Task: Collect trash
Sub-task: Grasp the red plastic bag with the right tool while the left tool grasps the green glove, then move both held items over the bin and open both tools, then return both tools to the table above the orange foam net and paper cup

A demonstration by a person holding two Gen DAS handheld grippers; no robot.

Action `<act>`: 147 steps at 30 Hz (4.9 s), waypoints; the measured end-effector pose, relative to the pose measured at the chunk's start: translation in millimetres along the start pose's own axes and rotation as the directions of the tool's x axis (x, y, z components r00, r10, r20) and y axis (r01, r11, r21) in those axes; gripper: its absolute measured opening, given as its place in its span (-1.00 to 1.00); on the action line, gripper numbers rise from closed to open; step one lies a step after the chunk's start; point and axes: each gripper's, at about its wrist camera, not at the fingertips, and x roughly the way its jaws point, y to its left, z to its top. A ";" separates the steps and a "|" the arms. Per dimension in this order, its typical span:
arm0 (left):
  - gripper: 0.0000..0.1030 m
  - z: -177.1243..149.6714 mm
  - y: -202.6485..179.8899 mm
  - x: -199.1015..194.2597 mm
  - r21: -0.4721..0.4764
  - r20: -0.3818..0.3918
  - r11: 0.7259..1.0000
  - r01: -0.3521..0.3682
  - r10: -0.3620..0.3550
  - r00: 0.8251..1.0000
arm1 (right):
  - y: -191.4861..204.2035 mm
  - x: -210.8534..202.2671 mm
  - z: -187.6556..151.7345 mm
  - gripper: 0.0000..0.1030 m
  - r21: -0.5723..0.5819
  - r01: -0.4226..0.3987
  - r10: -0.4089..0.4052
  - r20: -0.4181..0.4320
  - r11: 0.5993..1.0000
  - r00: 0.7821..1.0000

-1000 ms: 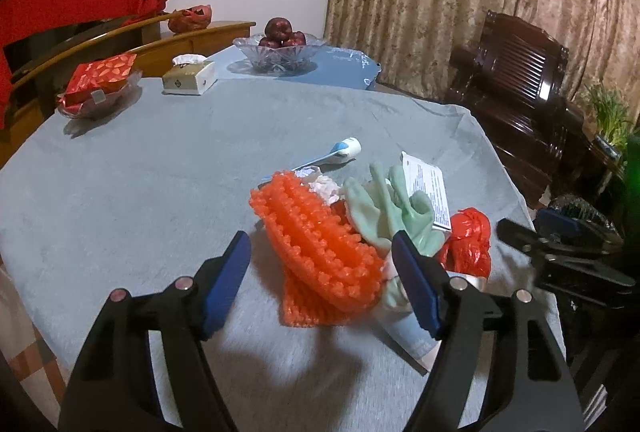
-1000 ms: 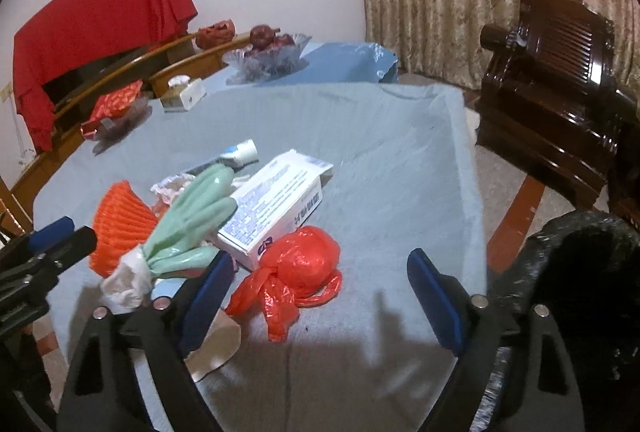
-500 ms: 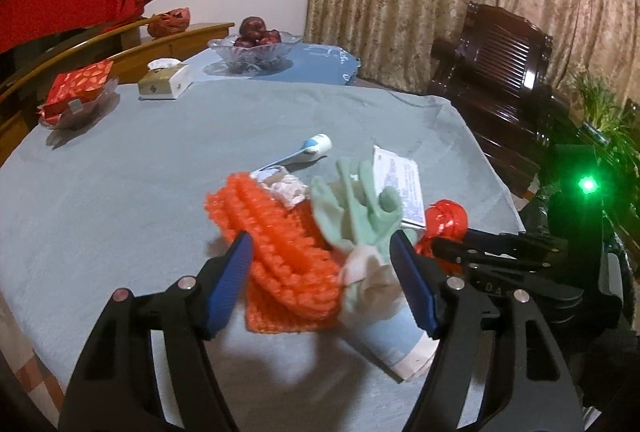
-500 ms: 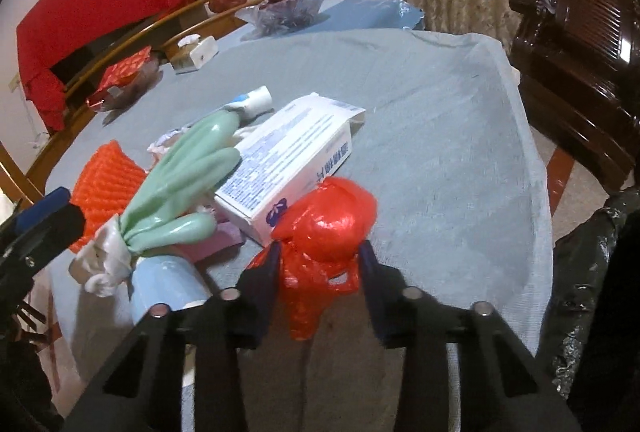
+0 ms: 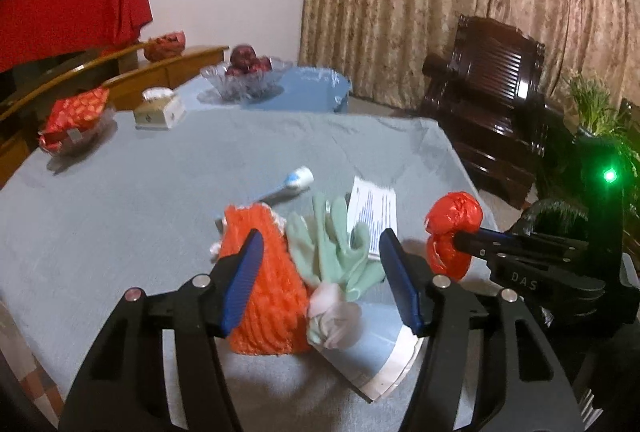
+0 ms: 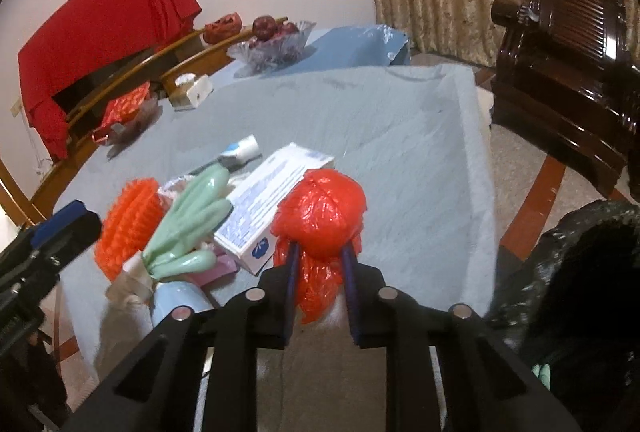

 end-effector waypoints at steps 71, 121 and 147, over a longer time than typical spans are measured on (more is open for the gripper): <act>-0.76 30.4 -166.7 -33.5 0.121 0.002 0.906 0.405 -0.409 0.913 | -74.8 -208.5 -28.0 -0.60 0.114 0.184 -0.209 0.267 0.976 0.941; 0.73 33.5 -121.7 -37.9 0.131 0.047 0.952 0.278 -0.286 0.957 | -89.1 -204.4 -44.0 0.88 0.174 0.269 -0.306 0.238 0.947 0.922; 0.68 -11.3 58.8 -35.7 -0.034 -0.002 0.996 -0.082 0.082 0.997 | 55.8 -67.4 -29.4 0.88 -0.121 0.024 -0.007 0.138 0.992 0.990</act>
